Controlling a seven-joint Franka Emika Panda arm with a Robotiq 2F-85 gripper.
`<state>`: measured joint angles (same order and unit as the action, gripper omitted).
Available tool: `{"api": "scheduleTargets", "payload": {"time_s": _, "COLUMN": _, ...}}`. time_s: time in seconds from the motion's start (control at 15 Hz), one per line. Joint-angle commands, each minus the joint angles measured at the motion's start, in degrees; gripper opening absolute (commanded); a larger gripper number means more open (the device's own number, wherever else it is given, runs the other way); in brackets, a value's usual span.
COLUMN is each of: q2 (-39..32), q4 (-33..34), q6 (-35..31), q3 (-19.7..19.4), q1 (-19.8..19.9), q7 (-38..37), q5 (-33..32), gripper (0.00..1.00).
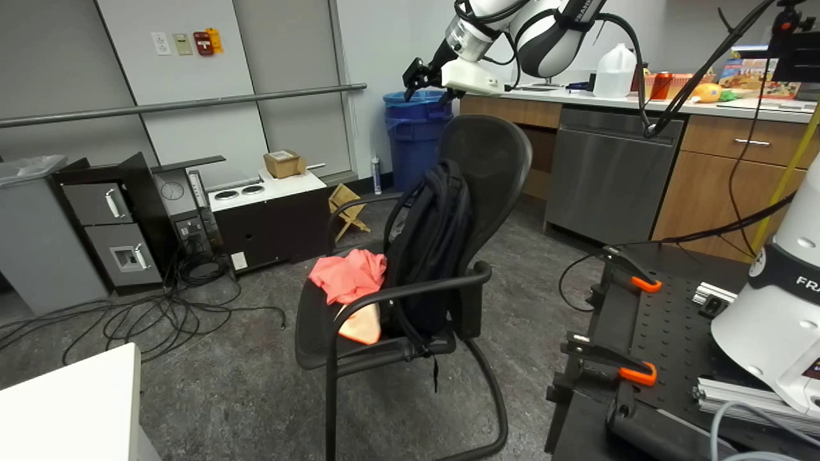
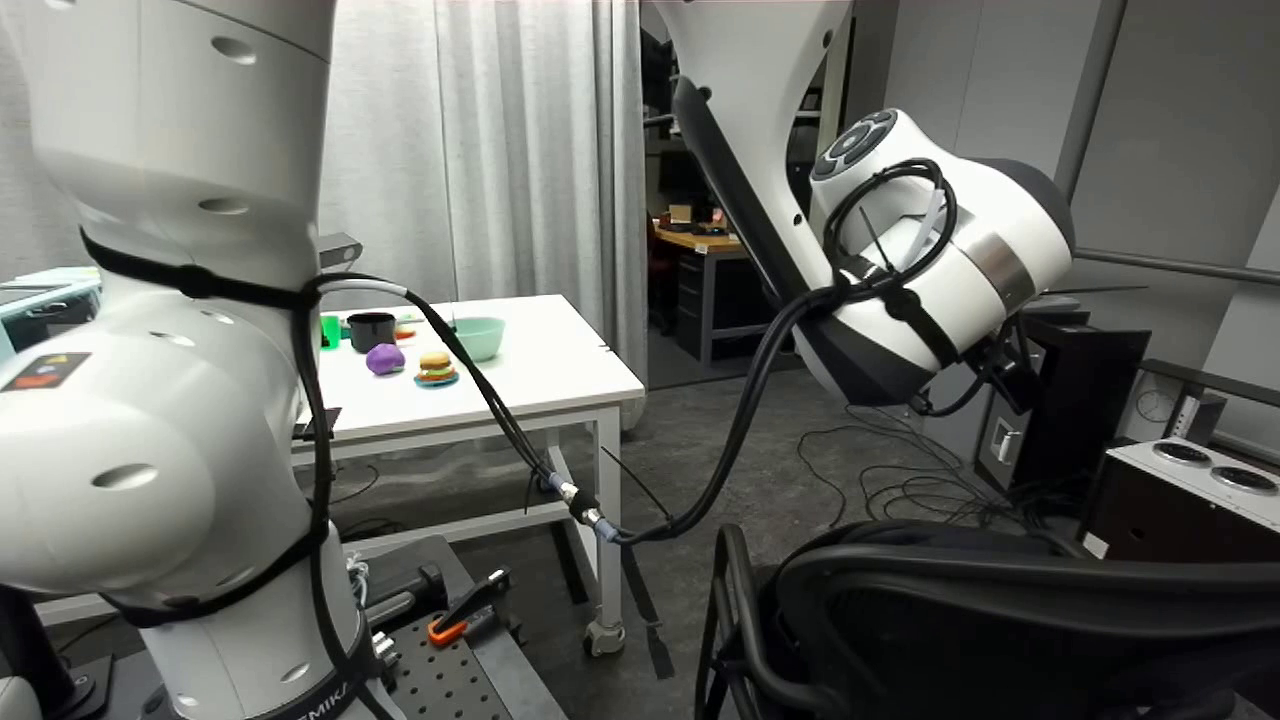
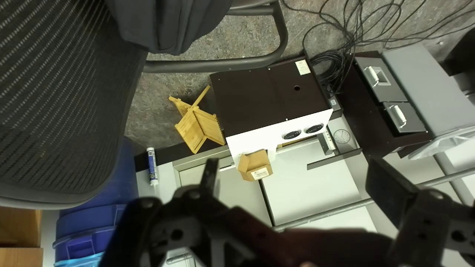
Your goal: Remove the peach cloth and sweatshirt from the backrest of the chair
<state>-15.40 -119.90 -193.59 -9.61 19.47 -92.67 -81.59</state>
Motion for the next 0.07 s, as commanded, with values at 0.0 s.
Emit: {"api": "scheduleTargets", "payload": {"time_s": 0.0, "q2": 0.5, "q4": -2.7, "q6": -0.1, "q3": -0.1, "q1": -0.4, "q7": 9.7, "q5": 9.6, "gripper": 1.0}}
